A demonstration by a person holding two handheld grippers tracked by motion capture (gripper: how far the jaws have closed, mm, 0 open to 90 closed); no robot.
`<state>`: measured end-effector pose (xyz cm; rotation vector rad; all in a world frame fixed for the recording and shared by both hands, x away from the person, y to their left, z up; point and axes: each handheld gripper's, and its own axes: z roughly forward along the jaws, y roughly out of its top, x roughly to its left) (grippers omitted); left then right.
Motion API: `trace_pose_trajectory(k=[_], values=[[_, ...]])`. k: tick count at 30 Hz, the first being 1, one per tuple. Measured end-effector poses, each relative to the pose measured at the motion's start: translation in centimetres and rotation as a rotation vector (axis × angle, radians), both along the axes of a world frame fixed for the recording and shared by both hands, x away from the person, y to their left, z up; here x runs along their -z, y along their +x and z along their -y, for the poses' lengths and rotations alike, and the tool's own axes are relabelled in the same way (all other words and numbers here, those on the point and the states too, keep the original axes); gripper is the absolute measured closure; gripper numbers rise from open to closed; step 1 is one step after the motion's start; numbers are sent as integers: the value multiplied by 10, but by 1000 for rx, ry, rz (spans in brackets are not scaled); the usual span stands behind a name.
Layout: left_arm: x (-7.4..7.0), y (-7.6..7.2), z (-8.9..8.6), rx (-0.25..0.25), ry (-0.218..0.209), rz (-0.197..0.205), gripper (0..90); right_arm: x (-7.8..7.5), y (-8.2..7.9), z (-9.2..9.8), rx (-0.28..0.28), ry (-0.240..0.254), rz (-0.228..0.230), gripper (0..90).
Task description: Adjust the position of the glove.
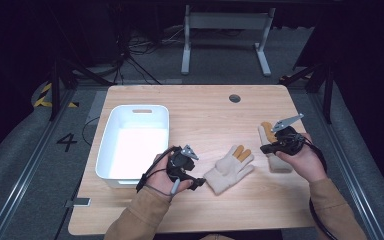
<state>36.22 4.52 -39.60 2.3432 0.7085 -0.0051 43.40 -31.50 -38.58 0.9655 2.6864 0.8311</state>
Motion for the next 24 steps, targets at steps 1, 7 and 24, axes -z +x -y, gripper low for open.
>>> trace_pose_trajectory(k=[1, 7, 24], values=[[-1, -1, 0, 1, -2, 2, 360, 0, 0, 0, 0, 0, 0, 894], [-2, -5, 0, 23, -4, 7, 345, -3, -1, -13, -31, 22, 16, 894], [2, -22, -14, 6, -28, 1, 303, 13, 24, -71, -89, 38, 30, 893]])
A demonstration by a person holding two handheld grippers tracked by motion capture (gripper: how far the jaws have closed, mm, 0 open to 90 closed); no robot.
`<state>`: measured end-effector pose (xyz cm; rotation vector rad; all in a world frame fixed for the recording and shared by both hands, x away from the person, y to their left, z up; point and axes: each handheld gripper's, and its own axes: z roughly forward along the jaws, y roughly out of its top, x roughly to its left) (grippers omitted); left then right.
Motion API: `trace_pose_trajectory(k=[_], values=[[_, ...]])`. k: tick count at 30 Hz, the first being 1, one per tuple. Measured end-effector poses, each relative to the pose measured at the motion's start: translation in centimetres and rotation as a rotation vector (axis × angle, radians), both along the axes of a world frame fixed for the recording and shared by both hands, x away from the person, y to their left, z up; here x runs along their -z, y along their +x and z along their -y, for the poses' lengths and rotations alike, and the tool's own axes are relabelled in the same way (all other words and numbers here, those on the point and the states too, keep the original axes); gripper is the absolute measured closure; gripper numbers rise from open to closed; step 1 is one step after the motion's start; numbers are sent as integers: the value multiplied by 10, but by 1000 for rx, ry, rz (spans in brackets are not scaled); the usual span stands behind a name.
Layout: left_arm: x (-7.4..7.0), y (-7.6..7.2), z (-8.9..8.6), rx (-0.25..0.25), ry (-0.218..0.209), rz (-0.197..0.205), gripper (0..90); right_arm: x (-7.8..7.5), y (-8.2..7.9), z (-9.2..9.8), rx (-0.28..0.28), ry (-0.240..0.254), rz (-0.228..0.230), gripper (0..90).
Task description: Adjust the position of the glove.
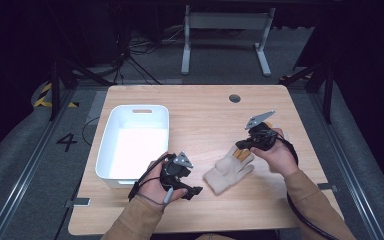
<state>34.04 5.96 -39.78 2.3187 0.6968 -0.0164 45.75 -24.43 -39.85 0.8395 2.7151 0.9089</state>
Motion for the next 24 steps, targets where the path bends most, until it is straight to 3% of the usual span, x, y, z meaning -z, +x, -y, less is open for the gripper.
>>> trace_pose_trajectory(k=[8, 10, 24], values=[[2, -1, 0, 3, 9, -5, 304, 20, 11, -17, 8, -10, -19, 893], [4, -1, 1, 6, 11, -13, 304, 27, 13, -19, 15, -34, -17, 893], [8, 0, 8, 17, 27, -24, 306, 34, 15, -13, 31, -65, -38, 893]])
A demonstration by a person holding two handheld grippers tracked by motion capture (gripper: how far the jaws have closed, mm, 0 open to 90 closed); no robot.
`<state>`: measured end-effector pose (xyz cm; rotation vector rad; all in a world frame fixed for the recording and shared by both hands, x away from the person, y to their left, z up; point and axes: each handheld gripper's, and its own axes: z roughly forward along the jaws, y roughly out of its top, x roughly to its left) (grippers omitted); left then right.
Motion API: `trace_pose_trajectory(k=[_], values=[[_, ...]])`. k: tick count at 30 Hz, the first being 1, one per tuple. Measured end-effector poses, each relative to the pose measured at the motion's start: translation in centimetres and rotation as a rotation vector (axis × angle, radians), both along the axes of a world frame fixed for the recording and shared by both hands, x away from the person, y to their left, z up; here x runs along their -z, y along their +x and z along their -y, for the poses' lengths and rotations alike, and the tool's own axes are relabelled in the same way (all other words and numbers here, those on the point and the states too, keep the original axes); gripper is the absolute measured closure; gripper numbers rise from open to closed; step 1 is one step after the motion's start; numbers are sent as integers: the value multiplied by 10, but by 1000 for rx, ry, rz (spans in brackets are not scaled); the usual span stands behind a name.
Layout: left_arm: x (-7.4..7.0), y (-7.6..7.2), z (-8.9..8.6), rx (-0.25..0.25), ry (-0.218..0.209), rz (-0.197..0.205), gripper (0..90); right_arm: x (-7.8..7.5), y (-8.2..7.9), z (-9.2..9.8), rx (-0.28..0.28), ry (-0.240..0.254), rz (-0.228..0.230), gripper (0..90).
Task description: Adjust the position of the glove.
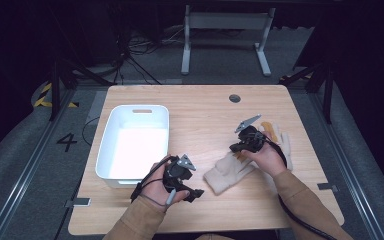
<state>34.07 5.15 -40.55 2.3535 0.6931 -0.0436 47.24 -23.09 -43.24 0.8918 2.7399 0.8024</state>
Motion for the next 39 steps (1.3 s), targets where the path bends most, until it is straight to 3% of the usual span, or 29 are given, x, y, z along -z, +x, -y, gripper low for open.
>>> trace_pose_trajectory(k=[8, 16, 19, 22, 30, 39], values=[[-1, 8, 9, 14, -4, 1, 314, 1, -10, 12, 12, -14, -18, 892], [-4, 19, 16, -12, -14, 6, 314, 0, -26, 24, 18, -42, -39, 891], [-7, 25, 19, -24, -38, 10, 314, 0, -34, 28, 19, -48, -43, 891], [-9, 29, 20, -40, -67, 12, 296, 1, -40, 29, 12, -54, -49, 891], [-11, 34, 22, -39, -68, 14, 296, -1, -52, 27, -17, -73, -65, 890], [-17, 35, 20, -22, -49, 23, 338, -24, -60, 49, 31, -22, 4, 889]])
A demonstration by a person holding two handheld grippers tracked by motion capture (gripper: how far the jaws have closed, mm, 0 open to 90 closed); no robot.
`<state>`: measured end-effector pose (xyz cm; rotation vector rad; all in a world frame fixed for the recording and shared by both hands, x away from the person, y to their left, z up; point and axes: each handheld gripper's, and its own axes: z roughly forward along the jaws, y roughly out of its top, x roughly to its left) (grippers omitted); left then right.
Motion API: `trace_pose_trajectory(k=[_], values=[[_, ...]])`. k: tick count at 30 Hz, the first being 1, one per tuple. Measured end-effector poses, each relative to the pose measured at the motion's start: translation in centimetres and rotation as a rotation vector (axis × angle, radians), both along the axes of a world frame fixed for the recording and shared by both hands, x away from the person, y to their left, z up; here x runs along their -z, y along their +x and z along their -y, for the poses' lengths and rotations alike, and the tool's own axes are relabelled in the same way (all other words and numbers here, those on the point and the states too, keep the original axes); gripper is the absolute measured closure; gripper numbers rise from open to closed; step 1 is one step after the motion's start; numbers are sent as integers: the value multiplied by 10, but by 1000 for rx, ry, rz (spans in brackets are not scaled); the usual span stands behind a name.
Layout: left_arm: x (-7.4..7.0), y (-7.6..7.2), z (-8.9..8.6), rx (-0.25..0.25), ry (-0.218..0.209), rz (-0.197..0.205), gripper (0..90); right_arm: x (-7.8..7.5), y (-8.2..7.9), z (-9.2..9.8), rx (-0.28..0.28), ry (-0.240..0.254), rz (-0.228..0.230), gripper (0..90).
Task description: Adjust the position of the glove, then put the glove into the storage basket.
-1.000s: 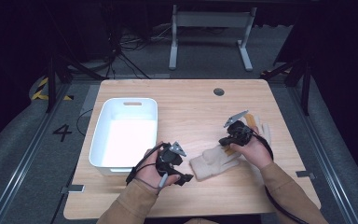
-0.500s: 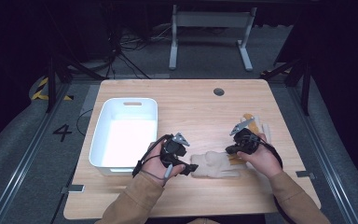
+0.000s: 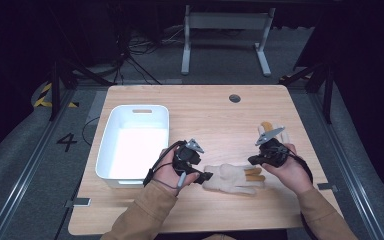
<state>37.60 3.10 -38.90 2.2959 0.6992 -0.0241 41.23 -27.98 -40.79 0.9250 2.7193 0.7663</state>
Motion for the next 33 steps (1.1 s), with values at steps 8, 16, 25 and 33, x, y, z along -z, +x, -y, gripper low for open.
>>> trace_pose_trajectory(k=[8, 16, 25, 33], values=[[-7, 5, -1, 2, 9, 16, 358, -10, -3, 46, 132, 22, 34, 890], [-9, 9, 3, 14, 10, 12, 361, -5, -5, 83, 251, 24, 18, 891], [-10, 9, 5, 19, 6, 16, 359, -1, -7, 106, 316, 9, -4, 890], [-11, 10, 3, 15, 1, 13, 356, 5, -6, 116, 361, -37, -42, 891]])
